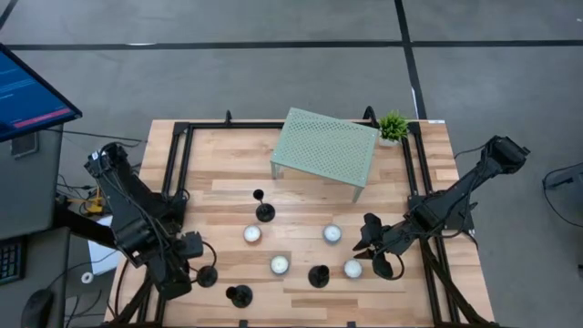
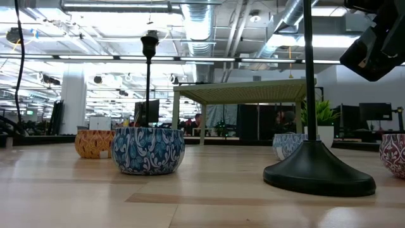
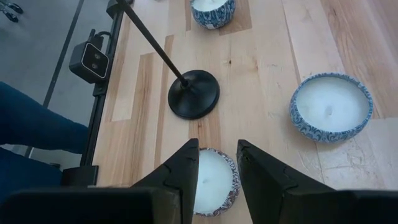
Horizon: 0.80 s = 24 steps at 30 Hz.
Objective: Pick & Place candle stick holders
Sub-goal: Put the black candle holder on the shelf
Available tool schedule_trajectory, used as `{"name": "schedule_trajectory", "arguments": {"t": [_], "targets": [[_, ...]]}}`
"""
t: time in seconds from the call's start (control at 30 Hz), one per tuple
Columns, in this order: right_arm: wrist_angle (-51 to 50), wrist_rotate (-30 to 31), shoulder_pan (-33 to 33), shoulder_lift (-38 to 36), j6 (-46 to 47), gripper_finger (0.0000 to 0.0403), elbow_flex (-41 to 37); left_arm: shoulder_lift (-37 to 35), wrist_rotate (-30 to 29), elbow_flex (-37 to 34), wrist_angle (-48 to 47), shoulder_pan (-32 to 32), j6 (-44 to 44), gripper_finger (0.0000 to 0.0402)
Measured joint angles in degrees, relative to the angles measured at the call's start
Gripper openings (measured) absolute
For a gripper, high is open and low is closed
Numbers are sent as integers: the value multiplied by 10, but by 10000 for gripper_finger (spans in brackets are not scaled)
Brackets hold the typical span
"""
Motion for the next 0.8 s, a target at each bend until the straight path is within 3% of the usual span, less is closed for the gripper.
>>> {"name": "schedule_trajectory", "arguments": {"t": [0.43, 0.8], "targets": [[34, 0, -7, -1, 0, 103, 0, -20, -34, 51, -5, 44, -37, 130], [101, -17, -74, -55, -2, 103, 0, -20, -39, 135, -5, 82, -25, 132]]}}
